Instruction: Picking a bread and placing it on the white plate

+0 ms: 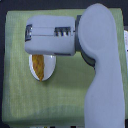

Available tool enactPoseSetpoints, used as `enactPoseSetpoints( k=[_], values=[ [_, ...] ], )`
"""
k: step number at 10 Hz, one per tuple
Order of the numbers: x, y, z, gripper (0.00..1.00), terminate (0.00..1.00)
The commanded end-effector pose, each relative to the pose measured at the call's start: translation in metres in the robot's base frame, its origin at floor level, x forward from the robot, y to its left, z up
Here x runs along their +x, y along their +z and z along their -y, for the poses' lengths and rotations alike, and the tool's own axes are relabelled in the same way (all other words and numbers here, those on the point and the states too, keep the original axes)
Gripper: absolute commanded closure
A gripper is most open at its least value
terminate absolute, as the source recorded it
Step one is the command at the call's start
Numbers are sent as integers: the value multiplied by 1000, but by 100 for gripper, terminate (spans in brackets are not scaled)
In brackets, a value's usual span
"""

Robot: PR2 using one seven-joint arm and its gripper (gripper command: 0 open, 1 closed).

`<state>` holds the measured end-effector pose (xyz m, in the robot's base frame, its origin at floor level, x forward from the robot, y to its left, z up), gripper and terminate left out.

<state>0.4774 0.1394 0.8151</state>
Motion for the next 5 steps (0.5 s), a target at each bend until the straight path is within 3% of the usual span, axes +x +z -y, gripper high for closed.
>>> enactPoseSetpoints(
  k=[1,5],
  values=[
    [5,-1,-1,0,0],
    [6,-1,8,0,0]
  ],
)
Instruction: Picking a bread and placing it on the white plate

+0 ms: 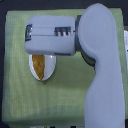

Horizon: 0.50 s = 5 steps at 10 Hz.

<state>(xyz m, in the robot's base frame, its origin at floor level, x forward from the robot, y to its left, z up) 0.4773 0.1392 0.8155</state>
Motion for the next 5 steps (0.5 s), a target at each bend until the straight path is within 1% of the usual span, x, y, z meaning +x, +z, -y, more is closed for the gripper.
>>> enactPoseSetpoints(
  k=[1,4,5],
  values=[
    [6,-1,10,0,0],
    [5,0,15,0,0],
    [11,18,23,0,0]
  ],
)
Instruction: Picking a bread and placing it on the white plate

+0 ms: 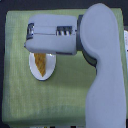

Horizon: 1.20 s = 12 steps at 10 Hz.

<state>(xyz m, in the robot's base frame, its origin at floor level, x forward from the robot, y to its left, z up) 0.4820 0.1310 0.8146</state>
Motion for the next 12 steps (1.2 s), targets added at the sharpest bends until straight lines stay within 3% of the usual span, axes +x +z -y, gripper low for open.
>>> enactPoseSetpoints(
  k=[1,3,5,9,12],
  values=[
    [12,39,25,0,0],
    [24,100,63,0,0],
    [28,131,80,0,0],
    [29,151,137,0,0],
    [2,139,263,0,0]
  ],
)
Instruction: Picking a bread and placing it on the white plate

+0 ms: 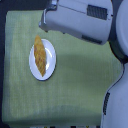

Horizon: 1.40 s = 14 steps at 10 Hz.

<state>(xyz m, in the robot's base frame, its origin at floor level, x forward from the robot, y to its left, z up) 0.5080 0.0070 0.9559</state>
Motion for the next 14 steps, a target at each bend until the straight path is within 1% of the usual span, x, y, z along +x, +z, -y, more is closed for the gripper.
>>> enactPoseSetpoints(
  k=[1,2,4,6,8,11,13,14],
  values=[
    [-32,-9,168,0,0],
    [-56,-23,211,0,0],
    [-71,-34,239,0,0],
    [-77,-41,255,0,0],
    [-76,-44,262,0,0],
    [-63,-44,270,0,0],
    [-50,-41,270,0,0],
    [-49,-41,269,0,0]
  ],
)
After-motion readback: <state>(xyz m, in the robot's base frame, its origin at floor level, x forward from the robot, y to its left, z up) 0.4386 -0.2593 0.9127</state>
